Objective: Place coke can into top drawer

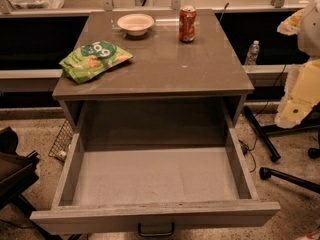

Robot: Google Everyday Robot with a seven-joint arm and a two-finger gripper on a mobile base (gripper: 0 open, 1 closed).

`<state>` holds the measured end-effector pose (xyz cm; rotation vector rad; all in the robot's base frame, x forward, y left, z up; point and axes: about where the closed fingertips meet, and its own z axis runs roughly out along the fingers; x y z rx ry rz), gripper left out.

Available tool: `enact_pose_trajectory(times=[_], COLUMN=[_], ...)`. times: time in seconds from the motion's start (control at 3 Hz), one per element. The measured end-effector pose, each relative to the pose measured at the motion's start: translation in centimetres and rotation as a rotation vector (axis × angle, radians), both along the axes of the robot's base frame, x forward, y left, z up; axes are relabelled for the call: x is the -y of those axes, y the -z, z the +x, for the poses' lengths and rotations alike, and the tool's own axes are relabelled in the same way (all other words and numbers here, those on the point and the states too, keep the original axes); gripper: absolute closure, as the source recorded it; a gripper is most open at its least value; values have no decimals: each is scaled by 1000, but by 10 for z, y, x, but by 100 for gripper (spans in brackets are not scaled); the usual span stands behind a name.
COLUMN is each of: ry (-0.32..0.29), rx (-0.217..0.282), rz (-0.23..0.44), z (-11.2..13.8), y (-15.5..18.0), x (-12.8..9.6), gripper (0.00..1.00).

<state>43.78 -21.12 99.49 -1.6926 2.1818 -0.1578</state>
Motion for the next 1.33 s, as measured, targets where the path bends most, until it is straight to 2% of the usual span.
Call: enact_pose_trajectory(times=[0.33, 0.67, 1.0, 1.33], ry=[0, 9, 39, 68], rx=[0, 33, 67, 149], rz=[0, 24, 131, 283], z=[0, 7, 28, 76], y=[0, 1, 29, 44], x=[0, -1, -4, -12], gripper=[0, 0, 0, 0])
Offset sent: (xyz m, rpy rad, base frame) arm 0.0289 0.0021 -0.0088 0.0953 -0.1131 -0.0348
